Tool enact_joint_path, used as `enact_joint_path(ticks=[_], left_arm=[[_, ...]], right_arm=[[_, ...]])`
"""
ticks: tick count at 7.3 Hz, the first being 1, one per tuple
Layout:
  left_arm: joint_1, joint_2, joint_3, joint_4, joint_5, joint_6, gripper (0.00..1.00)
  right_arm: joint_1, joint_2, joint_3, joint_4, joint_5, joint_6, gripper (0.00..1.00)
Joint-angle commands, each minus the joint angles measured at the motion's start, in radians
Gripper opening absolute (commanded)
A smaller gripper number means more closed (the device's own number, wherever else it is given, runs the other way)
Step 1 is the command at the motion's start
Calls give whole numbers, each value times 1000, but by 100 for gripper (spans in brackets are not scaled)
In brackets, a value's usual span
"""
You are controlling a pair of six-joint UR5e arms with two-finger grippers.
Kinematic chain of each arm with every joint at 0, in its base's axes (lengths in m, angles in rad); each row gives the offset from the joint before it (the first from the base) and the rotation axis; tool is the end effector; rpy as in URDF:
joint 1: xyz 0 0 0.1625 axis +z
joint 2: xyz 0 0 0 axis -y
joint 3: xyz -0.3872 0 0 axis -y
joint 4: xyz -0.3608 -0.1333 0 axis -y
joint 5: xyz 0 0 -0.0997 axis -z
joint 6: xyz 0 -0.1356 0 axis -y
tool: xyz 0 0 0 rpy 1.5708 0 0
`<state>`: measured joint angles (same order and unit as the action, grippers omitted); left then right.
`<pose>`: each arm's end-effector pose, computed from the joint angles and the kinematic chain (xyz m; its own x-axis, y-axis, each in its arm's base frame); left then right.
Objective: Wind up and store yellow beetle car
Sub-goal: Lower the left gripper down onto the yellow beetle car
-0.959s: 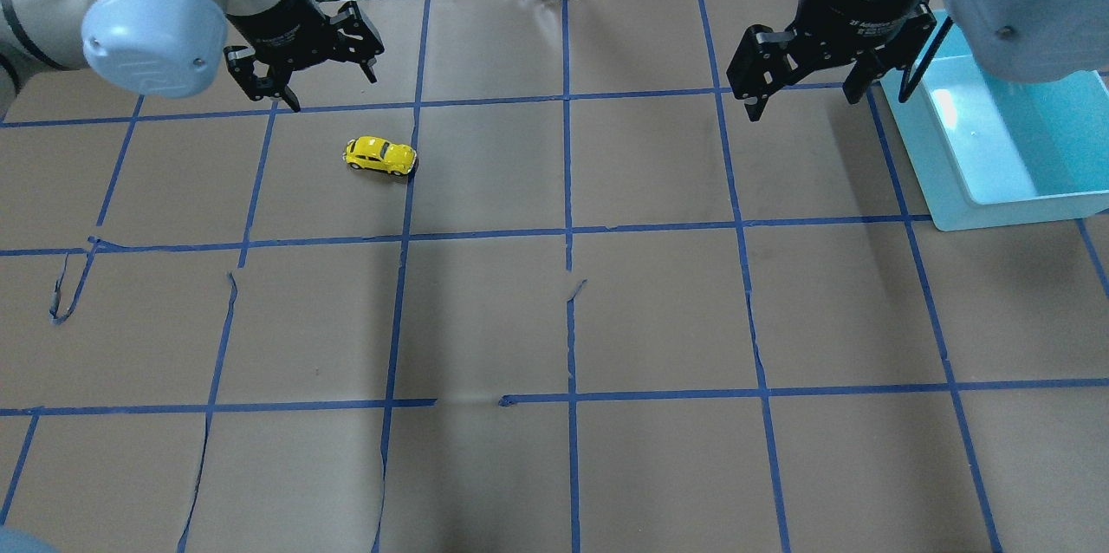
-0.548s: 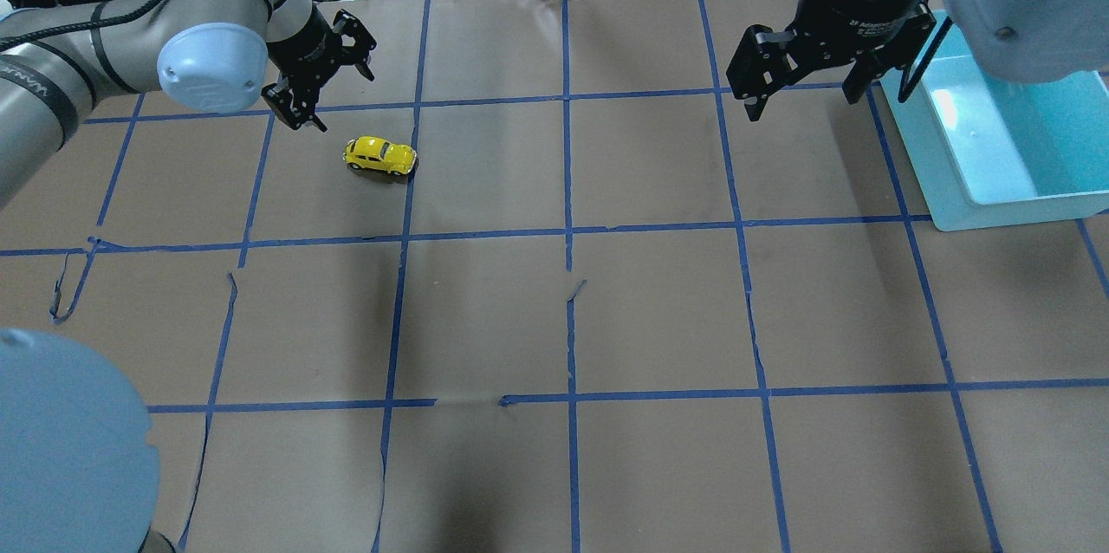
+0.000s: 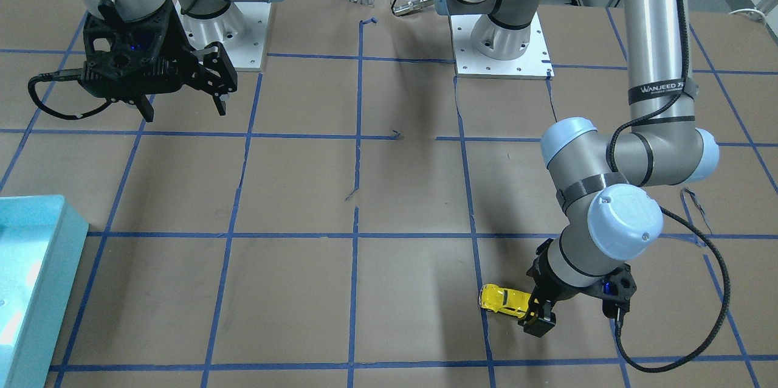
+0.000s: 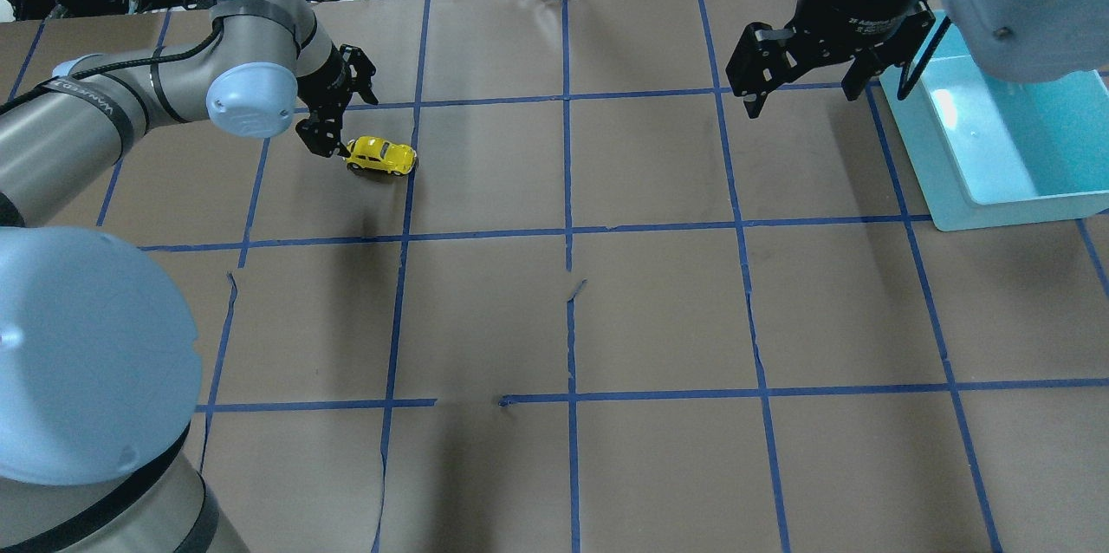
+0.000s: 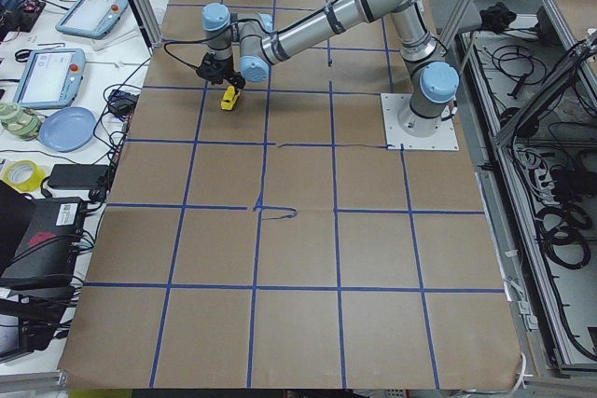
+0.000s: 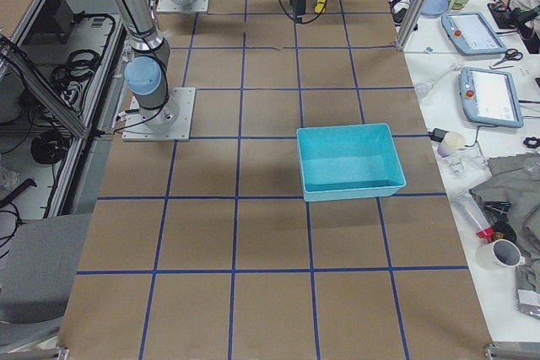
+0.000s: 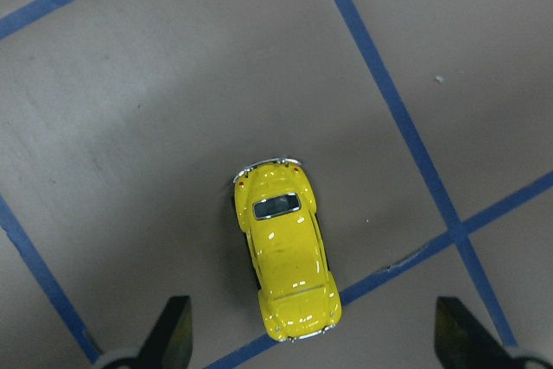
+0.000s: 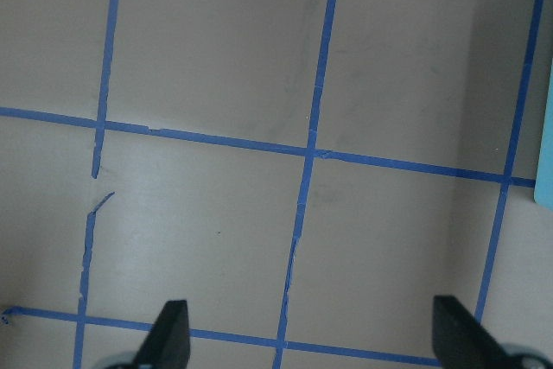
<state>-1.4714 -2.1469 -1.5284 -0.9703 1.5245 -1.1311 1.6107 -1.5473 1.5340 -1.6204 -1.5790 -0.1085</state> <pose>-0.0764 -0.6408 0.1752 -0.3336 -0.9393 0.0800 -0.9419 0.3357 0.0134 0.1511 -0.4722 0.4253 -0.9890 -0.1471 0.0149 -0.1478 0.9871 -0.0616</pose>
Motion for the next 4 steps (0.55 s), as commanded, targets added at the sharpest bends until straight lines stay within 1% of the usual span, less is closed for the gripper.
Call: enact_joint_path(ticks=[1, 3, 4], left_arm=[[0, -22, -7, 1, -29, -24, 100], [0, -42, -22, 4, -30, -32, 100], [0, -53, -22, 5, -47, -32, 100]], right_arm=[[0, 3, 2, -12, 1, 1, 100], [0, 3, 2, -13, -3, 0, 100], [3, 3, 0, -15, 2, 6, 100]])
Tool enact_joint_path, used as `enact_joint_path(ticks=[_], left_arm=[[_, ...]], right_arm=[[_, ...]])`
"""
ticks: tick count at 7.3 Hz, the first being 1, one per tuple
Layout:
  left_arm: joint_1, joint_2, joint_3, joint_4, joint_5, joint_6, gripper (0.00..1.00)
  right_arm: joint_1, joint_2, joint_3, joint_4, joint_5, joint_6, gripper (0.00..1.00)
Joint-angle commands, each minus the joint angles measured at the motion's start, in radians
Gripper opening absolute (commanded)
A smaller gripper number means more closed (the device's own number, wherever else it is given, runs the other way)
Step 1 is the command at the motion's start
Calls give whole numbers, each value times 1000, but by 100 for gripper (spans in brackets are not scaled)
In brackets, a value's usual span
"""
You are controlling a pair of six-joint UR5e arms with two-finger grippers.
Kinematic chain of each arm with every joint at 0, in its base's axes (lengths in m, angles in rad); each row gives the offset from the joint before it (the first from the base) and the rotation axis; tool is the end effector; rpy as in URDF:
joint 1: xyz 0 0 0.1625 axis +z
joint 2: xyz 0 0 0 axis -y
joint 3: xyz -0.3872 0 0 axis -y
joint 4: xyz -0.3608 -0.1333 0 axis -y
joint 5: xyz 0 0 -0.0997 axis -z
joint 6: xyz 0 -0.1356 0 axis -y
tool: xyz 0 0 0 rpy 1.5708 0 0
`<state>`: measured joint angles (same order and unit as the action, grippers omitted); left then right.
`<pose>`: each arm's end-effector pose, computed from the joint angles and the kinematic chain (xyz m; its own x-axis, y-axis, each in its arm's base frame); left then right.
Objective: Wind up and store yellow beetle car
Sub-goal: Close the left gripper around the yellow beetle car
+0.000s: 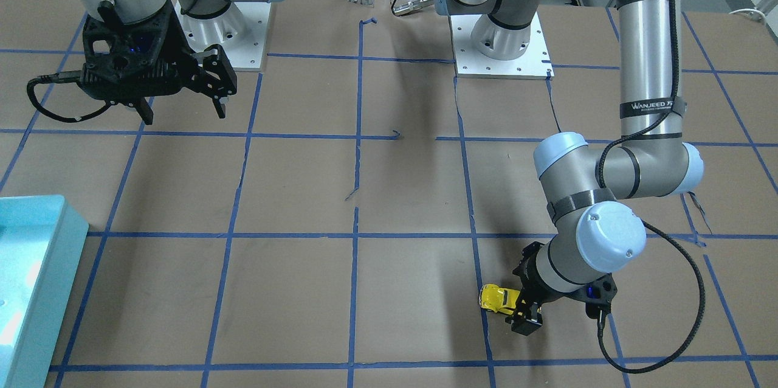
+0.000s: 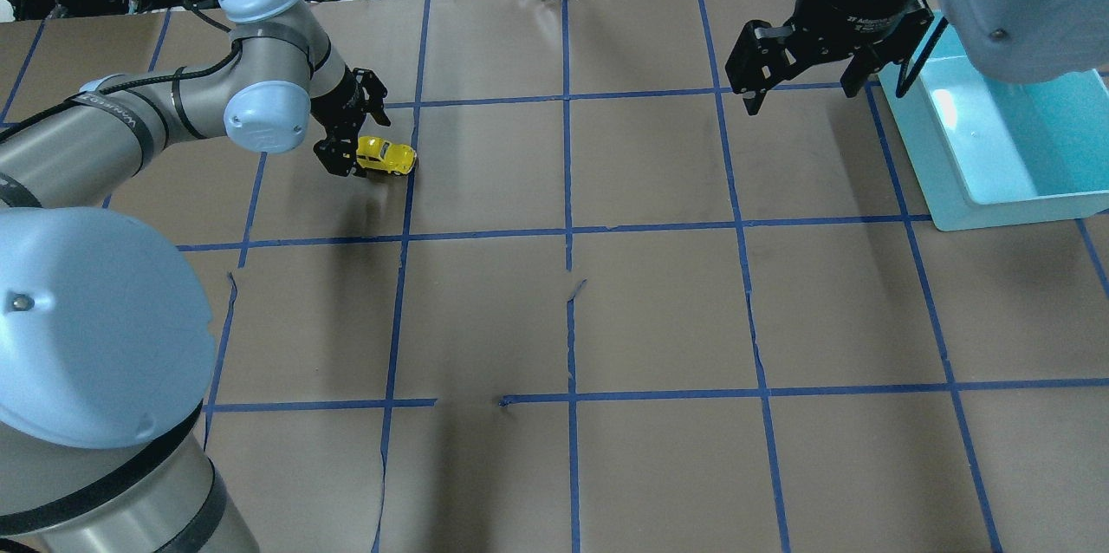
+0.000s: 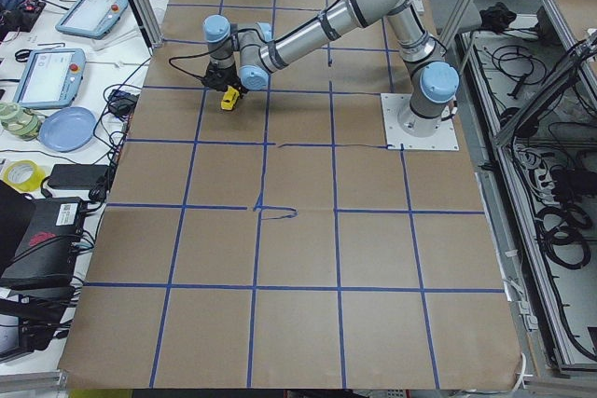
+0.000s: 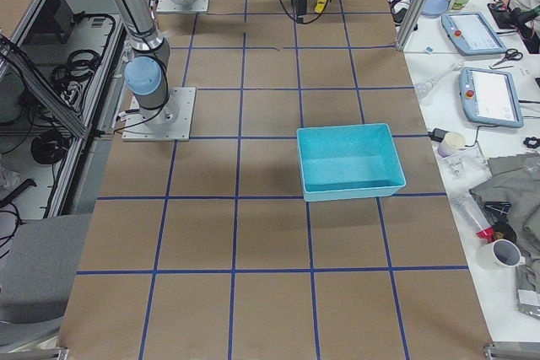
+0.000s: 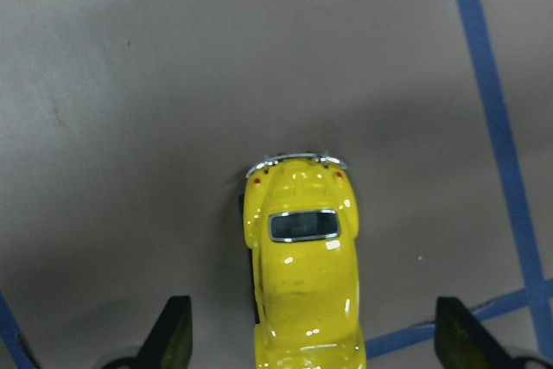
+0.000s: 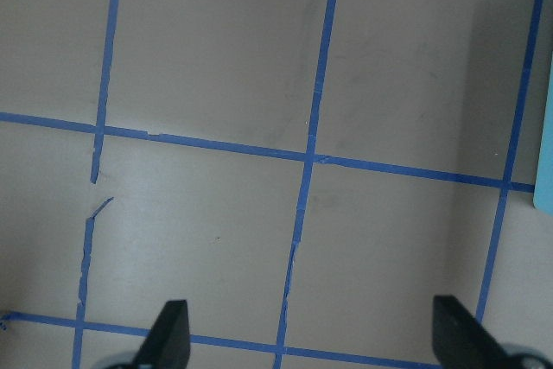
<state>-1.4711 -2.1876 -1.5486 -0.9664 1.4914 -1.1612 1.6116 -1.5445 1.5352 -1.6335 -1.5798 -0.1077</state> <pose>-0.0812 -0.6351 0.1420 -0.3038 -0.9519 0.0406 -0.9496 0.3059 0.0688 0.1516 -0.4744 0.4249 -0.9890 -0.1470 0.0167 -0.1479 0.9865 -0.0706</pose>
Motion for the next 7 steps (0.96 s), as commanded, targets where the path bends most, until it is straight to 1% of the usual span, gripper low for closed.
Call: enact_joint_path(ticks=[1, 2, 3, 4, 6, 7], left_arm=[[0, -17, -1, 1, -17, -2, 94], [0, -18, 1, 1, -19, 0, 72], [0, -18, 8, 1, -22, 5, 9], [0, -20, 11, 1, -51, 5, 0], [0, 0, 16, 0, -63, -32, 0], [0, 15, 22, 1, -166, -120, 0]], right_arm=[[2, 1, -1, -2, 1, 0, 100], [2, 1, -1, -2, 1, 0, 100], [2, 1, -1, -5, 1, 0, 100], [2, 6, -1, -32, 1, 0, 100], [2, 10, -1, -39, 3, 3, 100], [2, 11, -1, -40, 6, 2, 100]])
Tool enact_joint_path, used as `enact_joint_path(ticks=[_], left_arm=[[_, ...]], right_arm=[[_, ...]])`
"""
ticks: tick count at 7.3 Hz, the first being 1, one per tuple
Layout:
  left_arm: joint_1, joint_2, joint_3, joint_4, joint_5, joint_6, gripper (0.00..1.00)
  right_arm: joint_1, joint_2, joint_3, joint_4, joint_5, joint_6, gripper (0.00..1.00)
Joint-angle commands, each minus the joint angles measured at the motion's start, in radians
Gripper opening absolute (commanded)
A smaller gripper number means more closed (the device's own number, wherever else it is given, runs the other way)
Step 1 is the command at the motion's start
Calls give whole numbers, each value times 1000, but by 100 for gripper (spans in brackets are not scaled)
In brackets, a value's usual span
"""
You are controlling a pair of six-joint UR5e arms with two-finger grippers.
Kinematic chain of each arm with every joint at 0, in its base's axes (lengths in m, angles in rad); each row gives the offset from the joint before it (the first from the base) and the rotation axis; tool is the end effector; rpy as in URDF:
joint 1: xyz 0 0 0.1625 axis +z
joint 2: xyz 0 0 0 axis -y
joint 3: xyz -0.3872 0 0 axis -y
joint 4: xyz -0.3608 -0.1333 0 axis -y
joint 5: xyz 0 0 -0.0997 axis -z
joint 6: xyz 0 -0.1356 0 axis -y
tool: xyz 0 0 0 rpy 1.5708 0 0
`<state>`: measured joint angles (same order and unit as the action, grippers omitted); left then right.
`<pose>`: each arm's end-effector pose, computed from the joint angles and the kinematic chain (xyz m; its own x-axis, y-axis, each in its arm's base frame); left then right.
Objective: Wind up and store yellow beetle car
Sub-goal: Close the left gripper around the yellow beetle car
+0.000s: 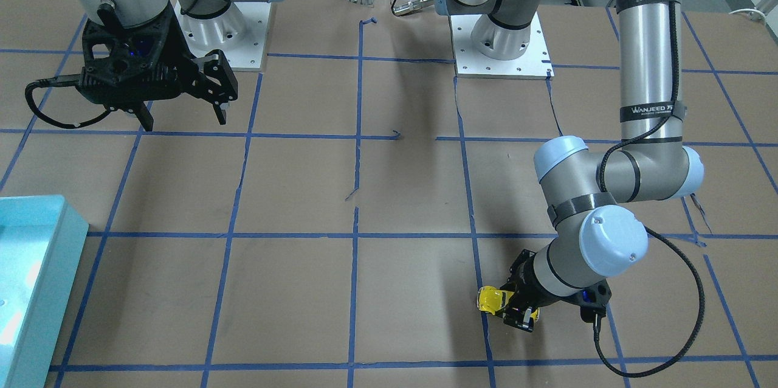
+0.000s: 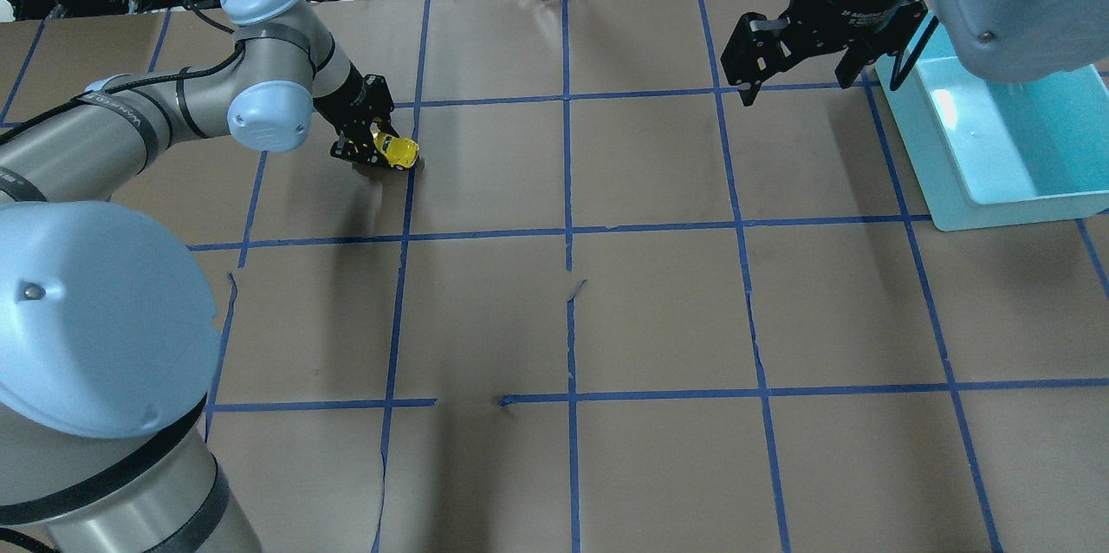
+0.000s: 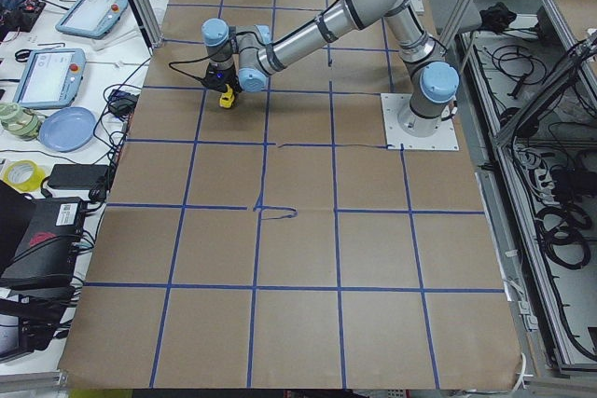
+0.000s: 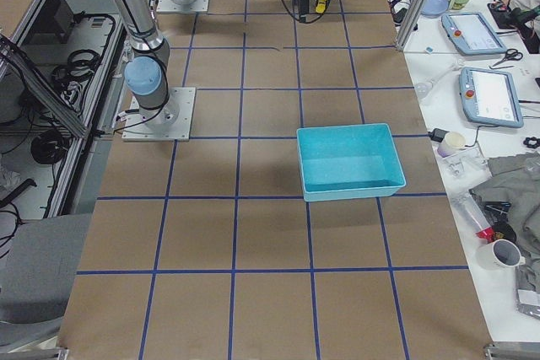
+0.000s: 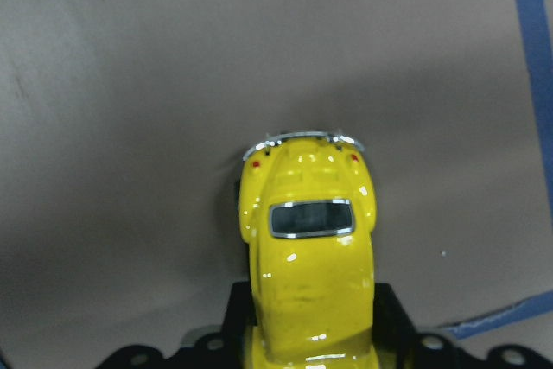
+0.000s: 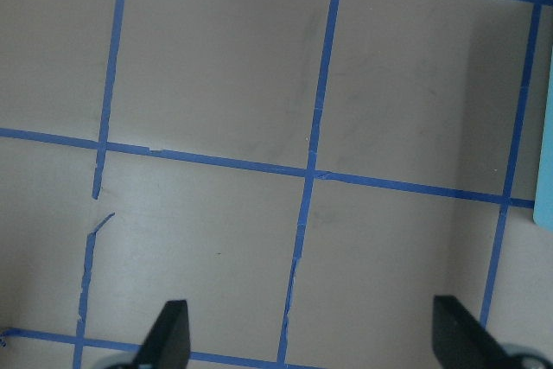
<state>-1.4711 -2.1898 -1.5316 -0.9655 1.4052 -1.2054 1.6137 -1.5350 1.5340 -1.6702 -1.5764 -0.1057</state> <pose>-0.0922 -0.6419 0.1490 -0.2579 -0.9626 0.0827 -0.9526 0.2676 0.1448 0.1533 -0.4813 0.4249 -0.9890 -0.1470 0.0161 -0.1478 0.9840 -0.0991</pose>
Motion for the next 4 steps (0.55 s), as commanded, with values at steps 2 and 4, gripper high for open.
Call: enact_joint_path(ticks=[2, 4], left_arm=[[-9, 6, 8, 1, -178, -193, 0], [-8, -7, 4, 1, -229, -209, 0]], right_arm=[[0, 7, 2, -22, -1, -2, 100], [0, 7, 0, -23, -1, -3, 100]])
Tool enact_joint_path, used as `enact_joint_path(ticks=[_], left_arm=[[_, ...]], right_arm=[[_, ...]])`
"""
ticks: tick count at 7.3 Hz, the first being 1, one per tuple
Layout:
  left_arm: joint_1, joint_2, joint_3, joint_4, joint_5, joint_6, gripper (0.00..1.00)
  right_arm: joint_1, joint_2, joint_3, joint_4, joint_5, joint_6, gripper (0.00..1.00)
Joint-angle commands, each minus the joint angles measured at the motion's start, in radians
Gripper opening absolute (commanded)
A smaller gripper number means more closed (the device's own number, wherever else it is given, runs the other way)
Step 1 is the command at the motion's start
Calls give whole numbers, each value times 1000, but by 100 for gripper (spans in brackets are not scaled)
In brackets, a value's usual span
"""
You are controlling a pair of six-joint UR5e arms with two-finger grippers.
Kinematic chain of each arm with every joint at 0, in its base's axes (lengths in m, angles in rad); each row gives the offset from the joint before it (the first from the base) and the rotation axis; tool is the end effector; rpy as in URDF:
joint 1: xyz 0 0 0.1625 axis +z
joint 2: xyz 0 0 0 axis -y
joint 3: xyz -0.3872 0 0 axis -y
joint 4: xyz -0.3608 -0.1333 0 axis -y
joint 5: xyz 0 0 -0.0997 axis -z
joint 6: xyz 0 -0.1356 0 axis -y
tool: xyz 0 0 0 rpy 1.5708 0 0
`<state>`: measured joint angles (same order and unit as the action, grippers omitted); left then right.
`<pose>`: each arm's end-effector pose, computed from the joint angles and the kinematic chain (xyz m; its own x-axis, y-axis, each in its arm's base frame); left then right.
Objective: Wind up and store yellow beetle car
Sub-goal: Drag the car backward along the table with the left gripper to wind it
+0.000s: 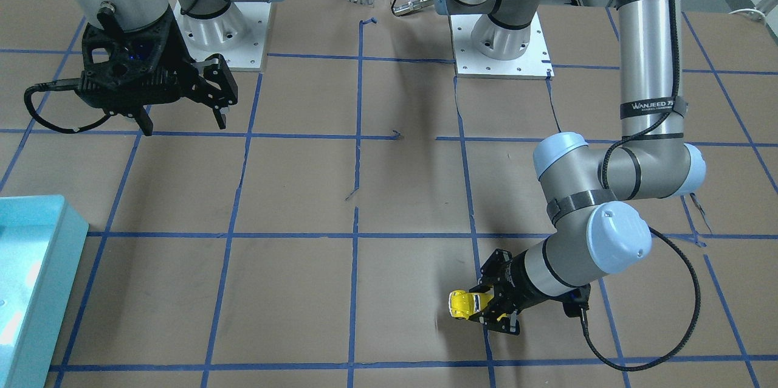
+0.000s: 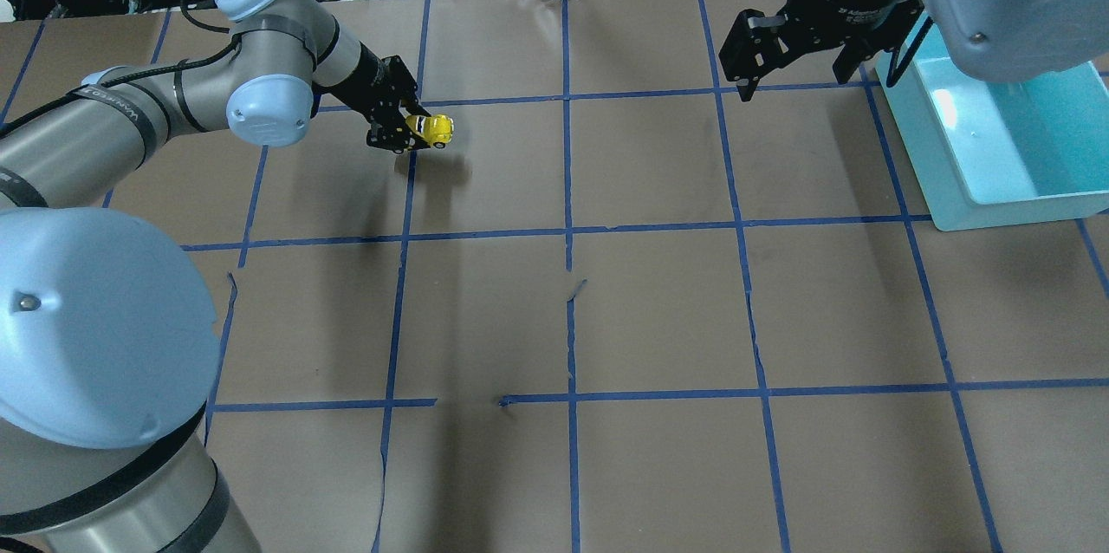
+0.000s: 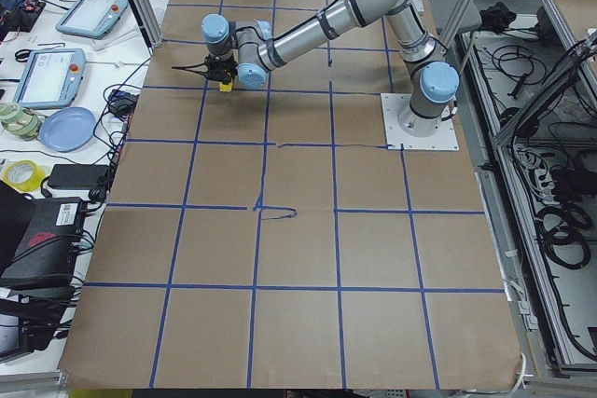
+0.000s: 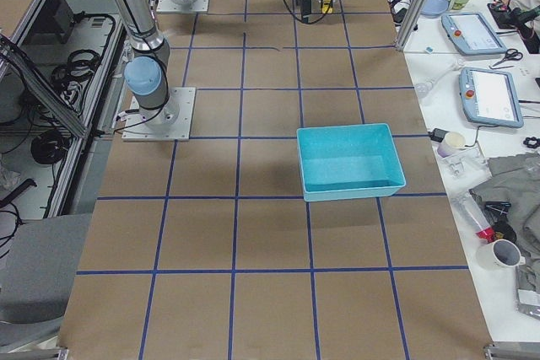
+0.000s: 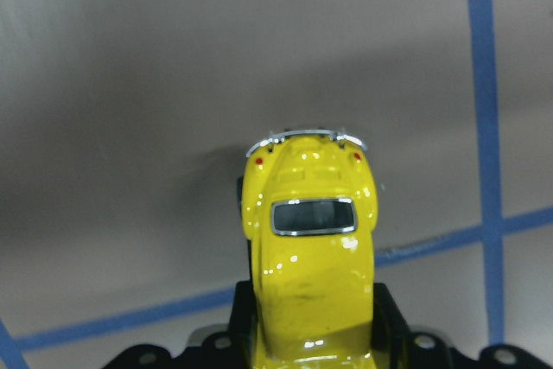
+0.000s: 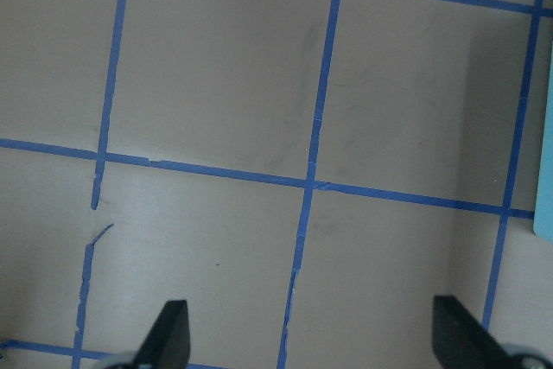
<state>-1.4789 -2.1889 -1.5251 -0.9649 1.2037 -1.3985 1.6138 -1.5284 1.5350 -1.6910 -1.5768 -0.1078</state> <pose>-0.1232 -0.6456 0.1595 -0.0692 -0.9931 0.0945 -0.9325 0.0980 0.3477 0.1535 -0.4855 0.4235 -0.9887 -0.1489 0.0181 -0.1500 0.9823 -0.1121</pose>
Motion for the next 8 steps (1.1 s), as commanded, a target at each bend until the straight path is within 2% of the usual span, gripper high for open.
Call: enact_joint_path(ticks=[1, 3, 5, 7, 8], left_arm=[[2, -17, 5, -1, -18, -10, 0], [9, -29, 5, -2, -10, -5, 0], [11, -40, 5, -3, 94, -1, 0], [15, -43, 5, -2, 100, 13, 0], [25, -43, 8, -3, 141, 50, 0]], right_arm=[[0, 1, -1, -3, 1, -3, 100], [0, 2, 1, -3, 1, -1, 100], [0, 2, -1, -4, 4, -3, 100], [0, 5, 1, -4, 6, -1, 100], [-2, 10, -1, -1, 1, 0, 100]])
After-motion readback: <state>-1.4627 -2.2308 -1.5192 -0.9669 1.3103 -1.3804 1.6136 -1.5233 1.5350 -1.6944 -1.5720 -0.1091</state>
